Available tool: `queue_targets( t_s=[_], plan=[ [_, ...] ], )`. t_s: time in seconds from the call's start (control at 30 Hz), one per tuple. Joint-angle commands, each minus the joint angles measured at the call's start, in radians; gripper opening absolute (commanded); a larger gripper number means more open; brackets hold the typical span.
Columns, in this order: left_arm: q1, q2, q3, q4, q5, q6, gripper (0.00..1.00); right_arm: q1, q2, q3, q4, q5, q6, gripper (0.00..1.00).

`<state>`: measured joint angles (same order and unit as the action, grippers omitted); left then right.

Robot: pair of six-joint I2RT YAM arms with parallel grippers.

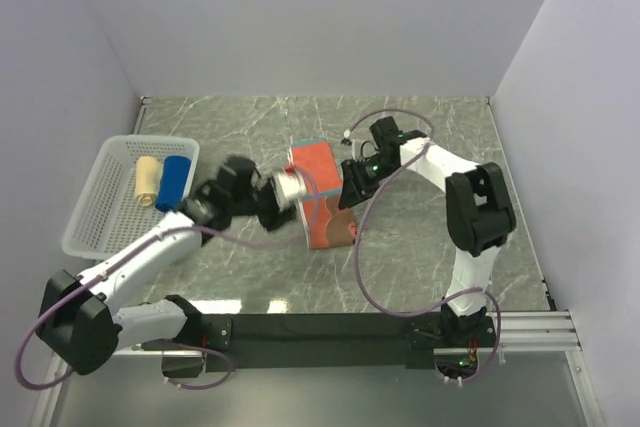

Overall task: Roll the towels
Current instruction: Fold the towel

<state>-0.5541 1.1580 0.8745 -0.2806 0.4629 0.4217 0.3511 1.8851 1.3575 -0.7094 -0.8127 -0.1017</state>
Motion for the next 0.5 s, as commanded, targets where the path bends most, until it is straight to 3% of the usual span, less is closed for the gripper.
queue_targets(
  t_s=[0.0, 0.23, 0.37, 0.47],
  plan=[
    [-0.165, -0.044, -0.127, 0.081, -0.171, 0.231, 0.57, 0.032, 0.041, 0.072, -0.007, -0.054, 0.016, 0.43],
    [-0.403, 0.064, -0.264, 0.356, -0.348, 0.324, 0.49, 0.095, 0.175, 0.098, 0.004, -0.1, 0.039, 0.34],
    [-0.498, 0.124, -0.293, 0.471, -0.385, 0.331, 0.47, 0.097, 0.226, 0.106, 0.007, -0.111, 0.051, 0.18],
    [-0.536, 0.175, -0.305, 0.509, -0.394, 0.33, 0.48, 0.098, 0.259, 0.111, 0.001, -0.12, 0.056, 0.12]
  ],
)
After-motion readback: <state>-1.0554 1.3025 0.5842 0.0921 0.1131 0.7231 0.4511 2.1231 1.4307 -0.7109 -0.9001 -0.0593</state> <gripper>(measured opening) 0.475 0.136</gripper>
